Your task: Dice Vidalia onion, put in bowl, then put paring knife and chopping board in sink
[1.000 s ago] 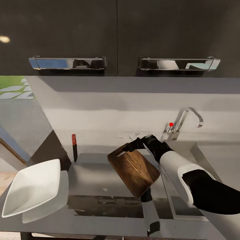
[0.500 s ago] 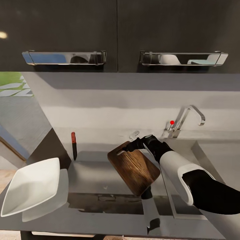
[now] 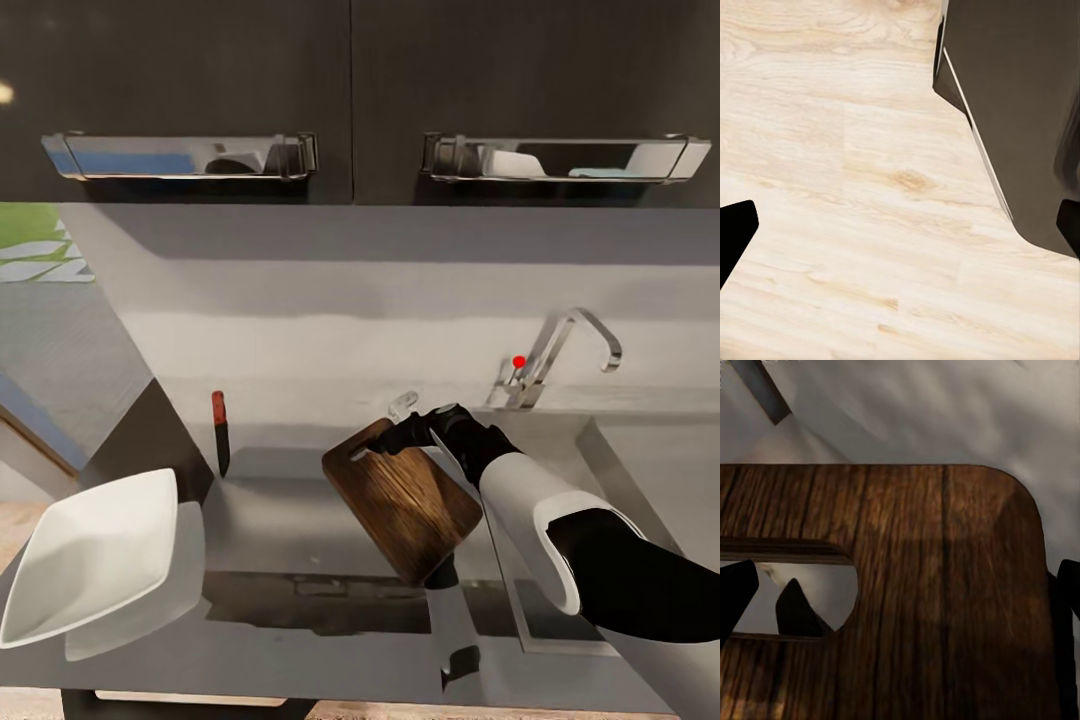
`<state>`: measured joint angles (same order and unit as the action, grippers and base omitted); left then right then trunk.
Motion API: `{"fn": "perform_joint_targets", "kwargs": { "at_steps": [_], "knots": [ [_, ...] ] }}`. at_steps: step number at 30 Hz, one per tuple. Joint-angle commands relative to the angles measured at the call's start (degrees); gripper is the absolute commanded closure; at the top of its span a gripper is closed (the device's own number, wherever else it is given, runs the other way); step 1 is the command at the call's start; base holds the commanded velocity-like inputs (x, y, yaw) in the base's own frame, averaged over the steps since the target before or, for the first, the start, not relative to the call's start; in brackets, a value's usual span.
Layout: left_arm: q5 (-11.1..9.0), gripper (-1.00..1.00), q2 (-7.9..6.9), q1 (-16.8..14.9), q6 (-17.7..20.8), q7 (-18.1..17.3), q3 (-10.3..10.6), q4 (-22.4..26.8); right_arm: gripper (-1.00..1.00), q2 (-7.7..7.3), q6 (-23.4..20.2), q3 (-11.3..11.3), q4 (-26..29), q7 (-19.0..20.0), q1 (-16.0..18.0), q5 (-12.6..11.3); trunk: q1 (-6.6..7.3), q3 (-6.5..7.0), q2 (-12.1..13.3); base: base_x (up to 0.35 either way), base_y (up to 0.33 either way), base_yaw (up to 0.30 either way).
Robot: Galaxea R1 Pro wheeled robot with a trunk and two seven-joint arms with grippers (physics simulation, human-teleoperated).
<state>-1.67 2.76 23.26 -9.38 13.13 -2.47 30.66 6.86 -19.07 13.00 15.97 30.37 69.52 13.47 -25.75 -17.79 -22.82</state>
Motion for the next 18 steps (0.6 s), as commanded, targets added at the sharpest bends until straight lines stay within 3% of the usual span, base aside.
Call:
{"fn": "perform_joint_targets", "kwargs": {
  "at_steps": [1,18],
  "knots": [
    [-0.2,-1.00,0.05,0.0,-0.1,0.0,-0.2,0.1,-1.00,0.01,-0.2,0.3,0.0,0.3,0.0,1.0,-0.04,-0.20,-0.1,0.000,0.000,0.000],
    [-0.2,-1.00,0.05,0.0,-0.1,0.0,-0.2,-0.1,-1.00,0.08,-0.1,0.3,0.0,0.2,0.0,1.1,-0.04,-0.88,-0.1,0.000,0.000,0.000]
  ]
}}
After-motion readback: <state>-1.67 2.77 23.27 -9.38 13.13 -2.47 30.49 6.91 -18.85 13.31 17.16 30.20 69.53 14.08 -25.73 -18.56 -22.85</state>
